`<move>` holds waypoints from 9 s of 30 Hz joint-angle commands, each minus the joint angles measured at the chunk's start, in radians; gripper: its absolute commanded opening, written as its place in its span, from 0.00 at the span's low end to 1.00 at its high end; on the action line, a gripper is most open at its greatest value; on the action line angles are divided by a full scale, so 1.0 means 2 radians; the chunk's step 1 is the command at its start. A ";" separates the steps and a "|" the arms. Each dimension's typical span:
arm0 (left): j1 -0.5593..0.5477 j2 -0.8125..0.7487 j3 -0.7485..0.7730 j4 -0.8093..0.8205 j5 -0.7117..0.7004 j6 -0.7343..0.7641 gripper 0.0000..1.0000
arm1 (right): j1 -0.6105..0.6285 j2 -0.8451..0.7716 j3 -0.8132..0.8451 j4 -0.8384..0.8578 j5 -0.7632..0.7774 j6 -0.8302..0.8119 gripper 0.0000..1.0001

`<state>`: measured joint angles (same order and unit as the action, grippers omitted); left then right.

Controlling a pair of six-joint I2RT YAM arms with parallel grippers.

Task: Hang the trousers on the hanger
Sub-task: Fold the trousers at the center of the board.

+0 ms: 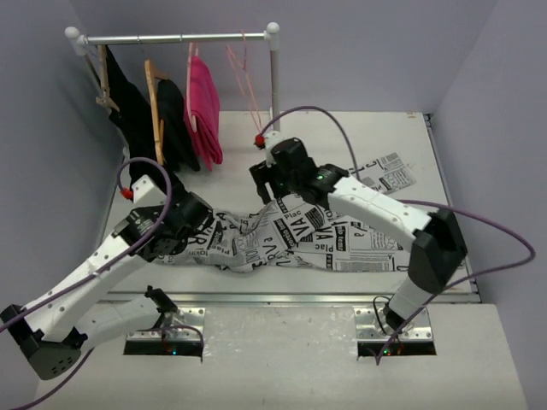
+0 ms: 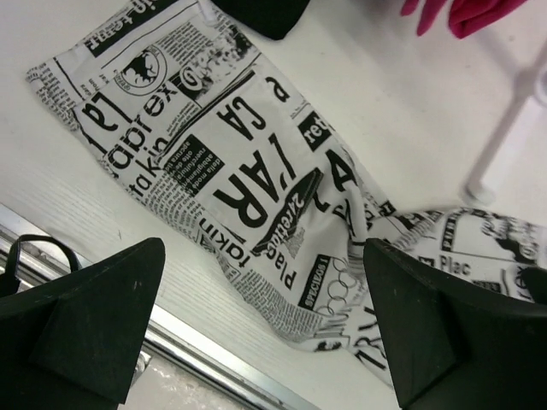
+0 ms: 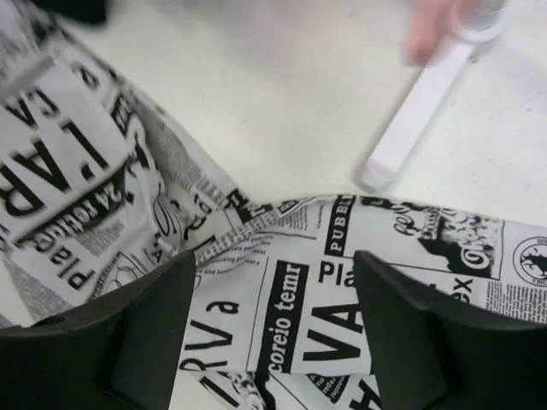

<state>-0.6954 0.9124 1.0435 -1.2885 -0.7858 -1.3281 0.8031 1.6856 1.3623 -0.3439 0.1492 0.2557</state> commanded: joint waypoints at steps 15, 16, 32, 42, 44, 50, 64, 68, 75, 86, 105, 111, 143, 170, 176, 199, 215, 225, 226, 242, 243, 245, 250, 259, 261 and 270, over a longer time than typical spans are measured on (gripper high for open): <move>0.273 0.164 -0.074 0.151 0.070 0.044 1.00 | -0.350 0.151 0.069 -0.161 0.054 0.054 0.87; 0.281 0.167 -0.077 0.151 0.070 0.041 1.00 | -0.362 0.166 0.084 -0.170 0.052 0.063 0.87; 0.282 0.043 -0.093 0.274 0.297 0.371 1.00 | -0.456 0.229 0.225 -0.164 0.121 0.009 0.81; 0.280 -0.030 -0.117 0.332 0.449 0.430 1.00 | -0.452 0.320 0.272 -0.141 0.061 -0.028 0.81; 0.278 -0.033 -0.121 0.336 0.454 0.432 1.00 | -0.452 0.340 0.294 -0.151 0.044 -0.021 0.84; 0.269 -0.046 -0.122 0.339 0.459 0.436 1.00 | -0.462 0.387 0.324 -0.191 0.028 0.007 0.74; 0.266 -0.066 -0.124 0.341 0.465 0.438 1.00 | -0.464 0.302 0.199 -0.182 -0.123 0.023 0.00; 0.266 -0.070 -0.126 0.344 0.464 0.437 1.00 | -0.459 0.250 0.126 -0.148 -0.117 0.039 0.00; 0.265 -0.076 -0.126 0.345 0.461 0.436 1.00 | -0.428 0.116 0.022 -0.071 -0.061 0.095 0.00; 0.265 -0.082 -0.128 0.347 0.455 0.433 1.00 | -0.387 -0.074 -0.097 -0.048 0.060 0.123 0.00; 0.266 -0.066 -0.124 0.339 0.412 0.418 1.00 | -0.387 -0.282 0.029 -0.259 0.148 0.093 0.00; 0.266 -0.064 -0.122 0.334 0.396 0.413 1.00 | -0.387 -0.313 0.073 -0.319 0.192 0.064 0.00; 0.267 -0.025 -0.103 0.298 0.303 0.381 1.00 | -0.399 -0.229 -0.056 -0.396 0.349 0.097 0.73; 0.385 0.187 -0.144 0.233 0.251 0.160 1.00 | -0.270 -0.041 -0.235 -0.106 -0.016 0.086 0.99; 0.386 0.302 -0.132 0.242 0.242 0.141 1.00 | -0.316 0.026 -0.250 -0.098 -0.059 0.083 0.99; 0.454 0.365 -0.099 0.177 0.152 0.075 1.00 | 0.102 0.077 -0.054 -0.005 -0.123 0.131 0.40; 0.476 0.292 -0.094 0.161 0.128 0.104 1.00 | 0.033 0.163 -0.111 -0.079 0.026 0.182 0.31; 0.477 0.239 -0.069 0.154 0.135 0.147 1.00 | 0.041 -0.002 -0.112 -0.065 -0.082 0.131 0.77; 0.477 0.222 -0.069 0.153 0.137 0.159 1.00 | 0.040 -0.013 -0.107 -0.072 -0.067 0.130 0.78; 0.231 0.144 -0.089 0.335 0.304 0.286 0.60 | -0.076 -0.185 -0.256 -0.102 0.009 0.154 0.75; 0.227 0.167 -0.092 0.335 0.300 0.275 0.38 | -0.087 -0.203 -0.263 -0.113 0.016 0.154 0.75; 0.229 0.215 -0.100 0.332 0.300 0.248 0.11 | -0.110 -0.222 -0.273 -0.130 0.026 0.156 0.77; 0.249 0.300 -0.119 0.293 0.261 0.158 0.00 | -0.202 -0.278 -0.300 -0.165 0.056 0.173 0.83; 0.415 0.429 -0.078 0.212 0.201 0.141 0.00 | -0.282 -0.279 -0.321 -0.186 0.117 0.160 0.91; 0.459 0.436 -0.060 0.188 0.181 0.134 0.00 | -0.290 -0.259 -0.320 -0.191 0.142 0.156 0.92; 0.506 0.395 -0.014 0.130 0.108 0.104 0.00 | -0.372 -0.250 -0.322 -0.169 0.134 0.166 0.93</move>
<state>0.2987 1.7282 0.9936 -0.9554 -0.4185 -1.0815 0.1375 1.2214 0.7162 -0.7192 0.3936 0.5697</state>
